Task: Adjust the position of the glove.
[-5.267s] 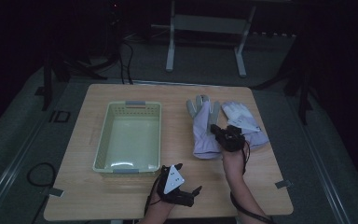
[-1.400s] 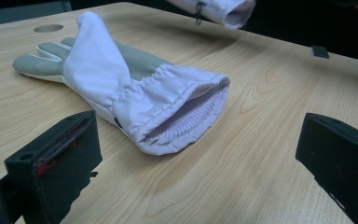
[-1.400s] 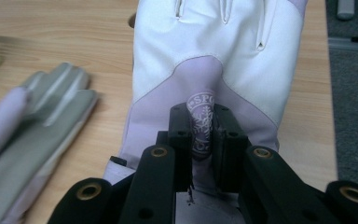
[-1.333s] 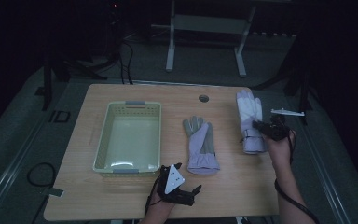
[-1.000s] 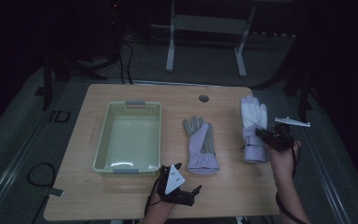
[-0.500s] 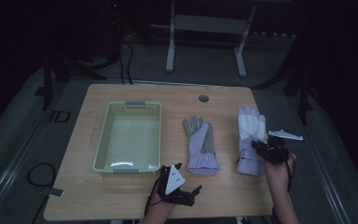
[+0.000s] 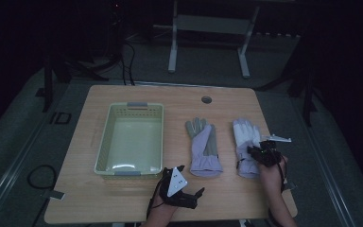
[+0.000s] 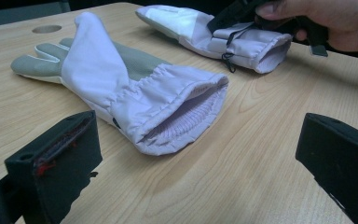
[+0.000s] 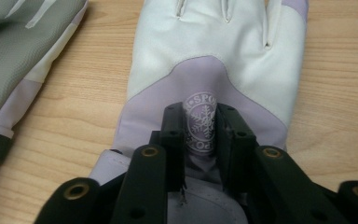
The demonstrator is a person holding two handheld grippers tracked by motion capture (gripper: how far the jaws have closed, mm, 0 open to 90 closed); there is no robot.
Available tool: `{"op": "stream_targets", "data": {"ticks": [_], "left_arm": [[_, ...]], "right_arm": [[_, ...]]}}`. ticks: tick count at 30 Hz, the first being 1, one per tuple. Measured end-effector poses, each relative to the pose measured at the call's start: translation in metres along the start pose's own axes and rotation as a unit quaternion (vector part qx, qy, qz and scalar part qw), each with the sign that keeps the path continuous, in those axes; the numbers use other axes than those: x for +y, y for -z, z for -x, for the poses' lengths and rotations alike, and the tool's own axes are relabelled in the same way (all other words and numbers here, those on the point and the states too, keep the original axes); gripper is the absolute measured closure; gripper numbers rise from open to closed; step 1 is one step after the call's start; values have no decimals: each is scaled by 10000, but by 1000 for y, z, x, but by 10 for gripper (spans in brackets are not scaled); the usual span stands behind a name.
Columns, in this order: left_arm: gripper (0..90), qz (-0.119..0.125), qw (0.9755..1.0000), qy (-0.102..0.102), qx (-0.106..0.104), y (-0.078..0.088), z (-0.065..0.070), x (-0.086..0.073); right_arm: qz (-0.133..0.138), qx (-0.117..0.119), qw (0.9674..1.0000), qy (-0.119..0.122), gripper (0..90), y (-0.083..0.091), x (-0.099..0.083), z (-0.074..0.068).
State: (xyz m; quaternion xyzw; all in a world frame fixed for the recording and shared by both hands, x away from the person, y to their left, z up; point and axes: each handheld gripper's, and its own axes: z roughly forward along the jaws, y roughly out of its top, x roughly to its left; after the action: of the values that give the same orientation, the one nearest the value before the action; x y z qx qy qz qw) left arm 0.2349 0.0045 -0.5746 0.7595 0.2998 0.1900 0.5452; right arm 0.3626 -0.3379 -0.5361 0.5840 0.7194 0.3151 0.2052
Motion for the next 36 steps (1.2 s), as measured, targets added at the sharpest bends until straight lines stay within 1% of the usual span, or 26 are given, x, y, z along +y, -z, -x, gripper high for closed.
{"op": "stream_targets", "data": {"ticks": [2,3,4,5,6,7,8,10,11,12,13,15,16,17,18,20,21,23,24,25,26,27,29,31,33,36], "left_arm": [[3,-1,10000,5,0,0,0,0],[2,-1,10000,5,0,0,0,0],[2,1,10000,2,5,0,0,0],[2,-1,10000,-2,6,0,0,0],[3,-2,10000,-2,8,0,0,0],[2,-6,10000,-2,9,0,0,0],[2,-8,10000,5,10,0,0,0],[2,-11,10000,7,10,0,0,0],[2,-14,10000,11,11,0,0,0],[2,-9,10000,5,9,0,0,0],[2,-11,10000,-3,7,0,0,0],[2,-9,10000,6,7,0,0,0],[2,-17,10000,3,8,0,0,0],[2,-15,10000,17,2,0,0,0],[2,-18,10000,23,1,0,0,0],[2,-18,10000,25,2,0,-1,0],[2,-22,10000,17,4,0,0,0],[2,-17,10000,12,6,0,0,0],[2,-16,10000,12,5,0,0,0],[2,-19,10000,9,2,0,0,0],[2,-16,10000,13,3,0,0,0],[2,-16,10000,13,5,0,0,0],[2,-14,10000,16,3,0,0,0],[2,-13,10000,27,-2,0,-1,0],[2,-18,10000,33,-3,0,-1,0],[2,-17,10000,30,3,0,-1,0]], "right_arm": [[18,28,10000,10,693,0,0,1],[18,28,10000,10,693,0,0,1],[27,50,10000,30,668,1,1,1],[80,117,9999,49,646,5,3,2],[172,191,9996,116,629,9,4,3],[231,201,9994,147,617,12,6,4],[305,279,9990,172,579,16,9,7],[366,539,9978,146,550,21,13,14],[335,562,9976,209,542,21,15,15],[283,593,9973,338,518,22,16,17],[282,609,9969,411,518,21,16,19],[140,702,9960,536,520,19,16,22],[99,673,9960,583,525,17,15,24],[55,703,9957,606,527,15,14,25],[2,781,9949,638,527,11,13,27],[-52,838,9948,583,536,6,10,29],[-66,851,9946,582,536,4,9,29],[-153,812,9943,673,537,-4,6,29],[-171,859,9940,648,547,-8,4,30],[-150,900,9938,640,588,-9,3,32],[-159,1001,9932,582,631,-9,3,34],[-176,1008,9933,542,648,-9,3,34],[-209,1030,9930,537,707,-9,4,32],[-199,1049,9932,466,753,-8,5,32],[-186,1061,9935,362,779,-4,7,31],[-138,1055,9938,317,797,5,13,31]]}}
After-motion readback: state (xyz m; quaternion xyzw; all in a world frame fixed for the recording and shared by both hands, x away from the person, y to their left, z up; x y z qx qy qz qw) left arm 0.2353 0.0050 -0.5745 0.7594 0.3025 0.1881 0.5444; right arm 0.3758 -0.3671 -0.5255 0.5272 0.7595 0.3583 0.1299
